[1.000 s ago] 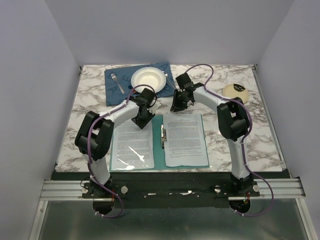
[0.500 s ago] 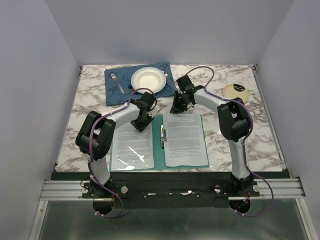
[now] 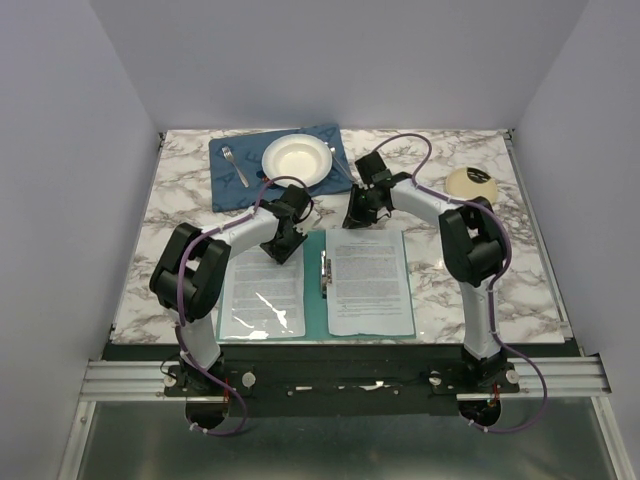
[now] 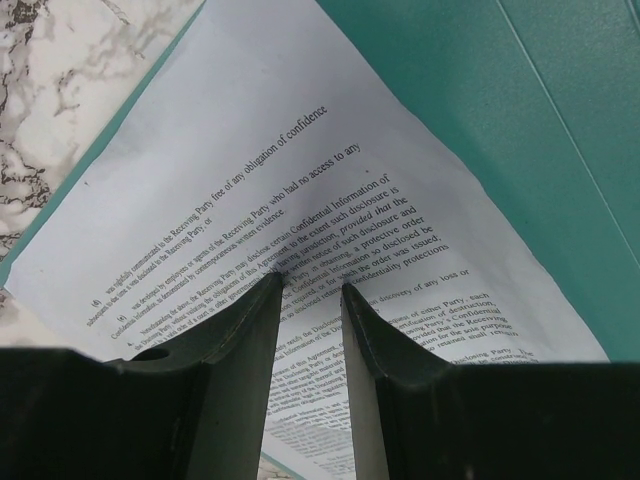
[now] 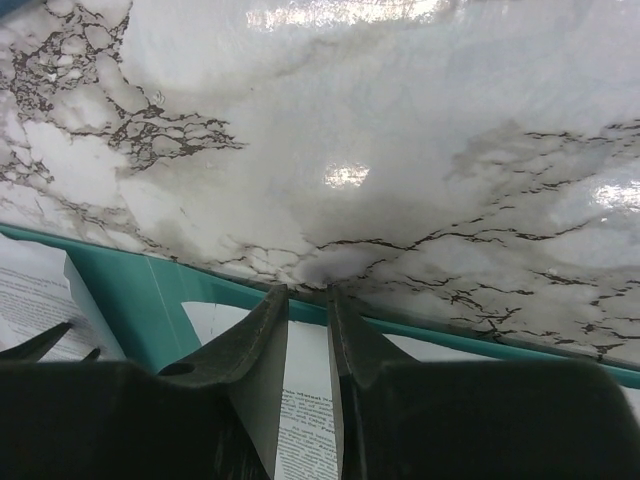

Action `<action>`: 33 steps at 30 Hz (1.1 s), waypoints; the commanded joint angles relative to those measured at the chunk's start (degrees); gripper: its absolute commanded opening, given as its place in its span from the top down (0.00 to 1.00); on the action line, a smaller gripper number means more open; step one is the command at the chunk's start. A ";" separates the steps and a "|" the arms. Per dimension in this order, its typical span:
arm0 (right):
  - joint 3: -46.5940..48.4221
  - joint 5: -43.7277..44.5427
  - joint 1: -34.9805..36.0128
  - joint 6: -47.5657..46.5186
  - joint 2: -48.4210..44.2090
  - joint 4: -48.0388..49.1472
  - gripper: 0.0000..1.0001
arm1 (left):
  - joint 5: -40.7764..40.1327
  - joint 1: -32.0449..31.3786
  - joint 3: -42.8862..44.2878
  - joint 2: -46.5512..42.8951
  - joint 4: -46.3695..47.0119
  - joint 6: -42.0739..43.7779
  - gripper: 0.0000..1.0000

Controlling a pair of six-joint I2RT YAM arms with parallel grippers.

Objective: Put the files into the folder

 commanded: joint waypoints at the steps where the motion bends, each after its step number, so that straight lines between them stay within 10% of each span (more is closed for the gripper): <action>1: -1.29 1.23 0.42 -0.52 -2.39 0.19 0.68 | -1.72 0.03 -2.16 0.49 0.03 -0.18 0.58; 14: -6.81 4.23 0.16 2.37 -13.45 11.75 0.45 | -1.45 0.03 -3.48 -0.82 0.30 -0.44 0.58; 24: -29.31 -27.46 -0.72 6.41 -19.28 47.63 0.41 | -1.19 0.03 -3.30 -1.18 -0.14 -0.36 0.59; 33: -40.57 -31.99 -0.72 9.15 -17.60 63.12 0.38 | 4.08 0.12 -1.99 -0.74 -1.99 -1.23 0.59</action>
